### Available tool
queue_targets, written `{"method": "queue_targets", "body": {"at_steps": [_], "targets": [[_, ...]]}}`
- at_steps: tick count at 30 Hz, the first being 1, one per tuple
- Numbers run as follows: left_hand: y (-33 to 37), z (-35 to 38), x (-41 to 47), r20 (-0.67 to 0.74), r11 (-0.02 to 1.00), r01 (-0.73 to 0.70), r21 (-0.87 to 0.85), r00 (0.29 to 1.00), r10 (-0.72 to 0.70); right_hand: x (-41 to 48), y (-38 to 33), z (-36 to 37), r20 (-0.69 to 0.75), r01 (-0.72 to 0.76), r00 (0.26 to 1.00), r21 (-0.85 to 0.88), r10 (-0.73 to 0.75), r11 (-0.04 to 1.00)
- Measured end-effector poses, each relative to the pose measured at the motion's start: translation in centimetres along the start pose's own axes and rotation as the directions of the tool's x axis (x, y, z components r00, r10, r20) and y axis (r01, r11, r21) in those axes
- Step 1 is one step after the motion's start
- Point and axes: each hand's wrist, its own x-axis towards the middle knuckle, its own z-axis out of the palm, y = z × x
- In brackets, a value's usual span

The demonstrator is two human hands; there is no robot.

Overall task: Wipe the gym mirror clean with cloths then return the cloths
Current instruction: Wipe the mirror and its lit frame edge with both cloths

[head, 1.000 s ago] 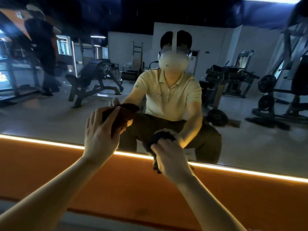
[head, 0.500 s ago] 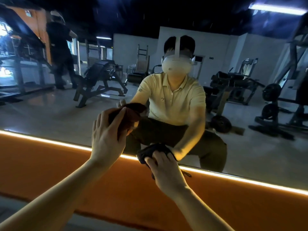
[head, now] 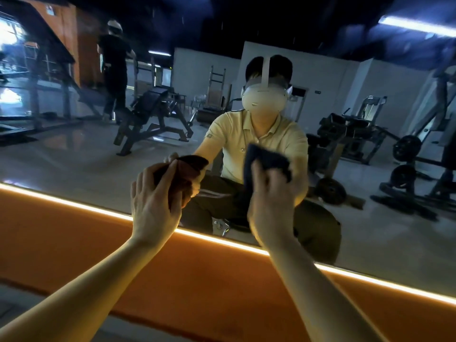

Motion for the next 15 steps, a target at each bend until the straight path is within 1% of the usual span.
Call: {"method": "queue_targets", "body": {"at_steps": [1, 2, 4, 5, 6, 7, 8, 9, 10, 12, 13, 15], "targets": [[-0.4, 0.0, 0.3, -0.017, 1.0, 0.019, 0.002, 1.0, -0.019, -2.6, -0.9, 1.0, 0.078, 0.118, 0.99, 0.0, -0.118, 0.993], [-0.6, 0.1, 0.3, -0.026, 1.0, 0.023, 0.002, 0.999, -0.023, -5.1, -1.3, 1.8, 0.168, 0.233, 0.959, -0.007, -0.229, 0.972], [-0.6, 0.6, 0.1, -0.033, 1.0, 0.012, -0.002, 0.999, -0.012, -8.7, -1.3, 2.3, 0.33, 0.409, 0.863, -0.016, -0.382, 0.912], [-0.8, 0.7, 0.0, -0.039, 1.0, 0.002, -0.005, 0.999, -0.002, -9.3, -1.0, 2.1, 0.375, 0.455, 0.826, -0.005, -0.421, 0.89], [-0.9, 0.9, -0.1, -0.048, 1.0, -0.009, -0.012, 0.999, 0.009, -9.3, -0.5, 1.6, 0.393, 0.478, 0.806, 0.008, -0.442, 0.879], [-1.1, 1.1, -0.1, -0.058, 1.0, -0.022, -0.02, 0.998, 0.021, -8.6, 0.2, 1.1, 0.388, 0.484, 0.805, 0.011, -0.45, 0.875], [-1.2, 1.2, -0.1, -0.069, 0.999, -0.032, -0.03, 0.997, 0.03, -7.6, 1.0, 0.3, 0.363, 0.469, 0.823, 0.002, -0.438, 0.883], [-1.2, 1.3, -0.1, -0.08, 0.999, -0.034, -0.042, 0.996, 0.031, -6.4, 1.8, -0.6, 0.323, 0.426, 0.858, -0.014, -0.399, 0.904], [-1.1, 1.5, -0.1, -0.093, 0.998, -0.03, -0.054, 0.995, 0.025, -5.0, 2.6, -1.5, 0.268, 0.359, 0.901, -0.023, -0.341, 0.933], [-0.9, 1.9, -0.2, -0.105, 0.997, -0.019, -0.076, 0.994, 0.011, -2.4, 3.8, -3.1, 0.15, 0.16, 0.977, -0.022, -0.155, 0.987], [-0.8, 2.1, -0.2, -0.104, 0.996, -0.011, -0.083, 0.995, 0.002, -1.6, 4.0, -3.6, 0.1, 0.044, 0.994, -0.008, -0.043, 0.999], [-0.8, 2.4, -0.2, -0.096, 0.996, 0.002, -0.088, 0.995, -0.01, -0.9, 3.7, -3.6, 0.01, -0.134, 0.991, 0.026, 0.134, 0.991]]}}
